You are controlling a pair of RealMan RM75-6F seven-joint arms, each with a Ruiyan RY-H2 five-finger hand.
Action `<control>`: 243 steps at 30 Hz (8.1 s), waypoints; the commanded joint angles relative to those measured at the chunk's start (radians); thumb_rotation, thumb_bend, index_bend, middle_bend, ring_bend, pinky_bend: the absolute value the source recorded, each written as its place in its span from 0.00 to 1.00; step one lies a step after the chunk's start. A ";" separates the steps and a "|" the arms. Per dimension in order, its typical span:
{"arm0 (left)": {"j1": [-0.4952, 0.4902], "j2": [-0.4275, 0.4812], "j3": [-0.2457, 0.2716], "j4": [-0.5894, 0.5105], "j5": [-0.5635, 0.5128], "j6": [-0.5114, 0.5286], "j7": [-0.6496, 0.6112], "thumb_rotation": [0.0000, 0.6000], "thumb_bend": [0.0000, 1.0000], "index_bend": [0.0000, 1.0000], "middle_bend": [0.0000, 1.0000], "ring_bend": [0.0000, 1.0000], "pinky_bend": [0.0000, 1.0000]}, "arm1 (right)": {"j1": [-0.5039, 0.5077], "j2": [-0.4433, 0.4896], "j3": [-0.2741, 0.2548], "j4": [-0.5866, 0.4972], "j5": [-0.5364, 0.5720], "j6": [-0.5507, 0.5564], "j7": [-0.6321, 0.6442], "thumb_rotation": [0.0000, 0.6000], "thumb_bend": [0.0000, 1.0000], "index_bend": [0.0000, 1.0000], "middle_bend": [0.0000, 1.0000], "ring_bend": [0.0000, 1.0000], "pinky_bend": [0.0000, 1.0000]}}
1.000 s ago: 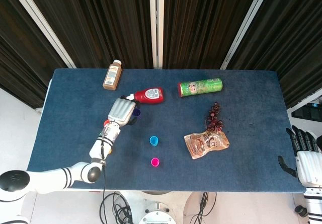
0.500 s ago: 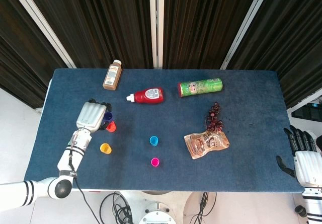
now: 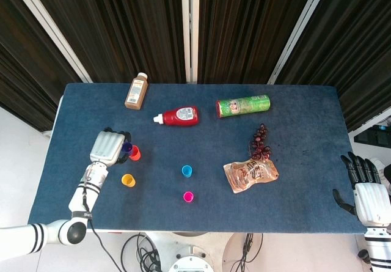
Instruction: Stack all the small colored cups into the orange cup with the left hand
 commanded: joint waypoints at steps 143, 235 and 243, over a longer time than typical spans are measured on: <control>0.004 -0.062 -0.042 -0.066 0.084 0.041 0.086 1.00 0.23 0.21 0.29 0.27 0.28 | -0.009 0.028 -0.001 0.014 0.015 -0.005 0.081 1.00 0.27 0.00 0.00 0.00 0.00; -0.125 0.017 -0.022 -0.053 -0.205 -0.051 0.222 1.00 0.28 0.54 0.52 0.56 0.50 | -0.008 0.035 -0.003 0.030 0.000 -0.003 0.114 1.00 0.28 0.00 0.00 0.00 0.00; -0.122 0.013 -0.006 -0.036 -0.199 -0.055 0.192 1.00 0.28 0.45 0.49 0.52 0.47 | -0.005 0.030 -0.005 0.033 0.004 -0.012 0.111 1.00 0.28 0.00 0.00 0.00 0.00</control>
